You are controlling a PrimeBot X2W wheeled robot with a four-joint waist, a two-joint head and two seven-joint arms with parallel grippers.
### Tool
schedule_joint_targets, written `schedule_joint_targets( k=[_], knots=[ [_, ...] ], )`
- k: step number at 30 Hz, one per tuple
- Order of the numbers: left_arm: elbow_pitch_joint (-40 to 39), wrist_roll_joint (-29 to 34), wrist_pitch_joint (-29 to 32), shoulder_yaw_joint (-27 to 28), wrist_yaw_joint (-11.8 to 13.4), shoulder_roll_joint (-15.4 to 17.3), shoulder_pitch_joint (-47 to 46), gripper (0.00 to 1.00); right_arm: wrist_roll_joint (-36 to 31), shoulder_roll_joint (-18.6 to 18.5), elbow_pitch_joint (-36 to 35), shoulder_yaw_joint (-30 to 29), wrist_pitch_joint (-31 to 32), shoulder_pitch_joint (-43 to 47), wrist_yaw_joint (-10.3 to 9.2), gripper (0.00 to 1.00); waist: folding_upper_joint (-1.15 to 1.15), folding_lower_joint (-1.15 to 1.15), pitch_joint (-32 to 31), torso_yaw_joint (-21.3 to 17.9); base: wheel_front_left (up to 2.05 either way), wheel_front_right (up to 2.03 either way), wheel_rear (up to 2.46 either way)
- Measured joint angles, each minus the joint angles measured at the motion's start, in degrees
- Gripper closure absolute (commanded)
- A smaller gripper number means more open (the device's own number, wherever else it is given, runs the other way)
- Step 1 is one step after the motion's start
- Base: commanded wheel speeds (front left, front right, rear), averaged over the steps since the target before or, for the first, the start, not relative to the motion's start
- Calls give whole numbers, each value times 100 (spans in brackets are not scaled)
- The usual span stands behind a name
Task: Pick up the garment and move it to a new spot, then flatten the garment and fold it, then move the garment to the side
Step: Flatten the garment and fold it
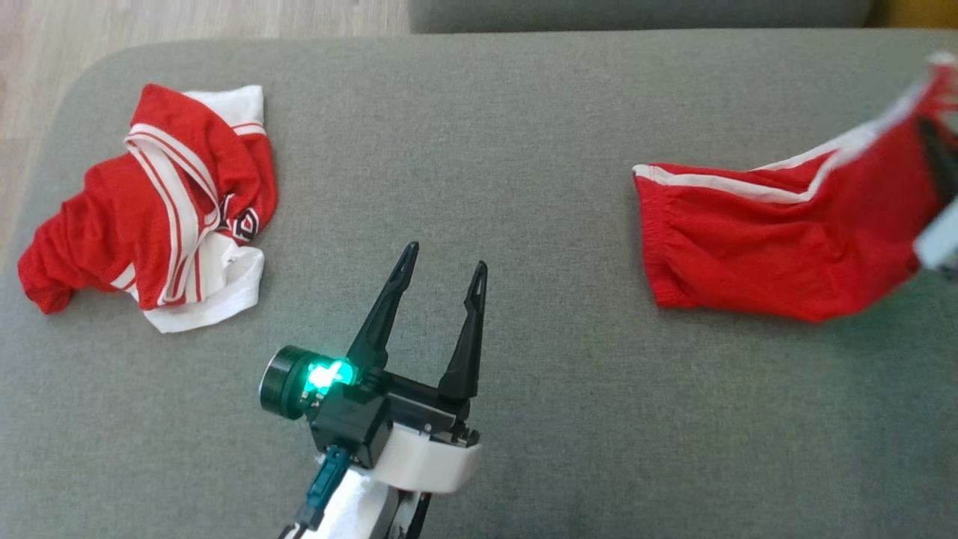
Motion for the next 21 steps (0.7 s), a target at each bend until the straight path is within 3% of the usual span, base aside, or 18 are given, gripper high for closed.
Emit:
schedule_joint_targets(
  k=[8,9,10,13,16,21],
  knots=[
    [21,-64,0,-56,-46,1,11,0,-166,978,-1349,207,591,418,0,100,0,0,-95,201,0,0,0],
    [21,-64,0,-57,-47,1,26,0,-167,1116,-1434,287,711,566,0,74,0,0,-98,242,0,0,0],
    [24,-68,0,-57,-46,1,58,0,-194,1263,-1486,342,798,737,0,0,0,1,-99,281,0,0,0],
    [75,-123,0,-52,-47,3,177,0,-299,1760,-1533,164,711,1237,0,0,0,1,-131,374,0,0,0],
    [105,-149,1,-27,-43,4,261,0,-300,2184,-1660,-252,229,1553,0,0,0,1,-243,414,0,0,0],
    [-63,-177,1,213,100,8,624,0,-672,2273,-1766,-971,-611,2044,0,0,0,1,-569,394,0,0,0]
  ],
)
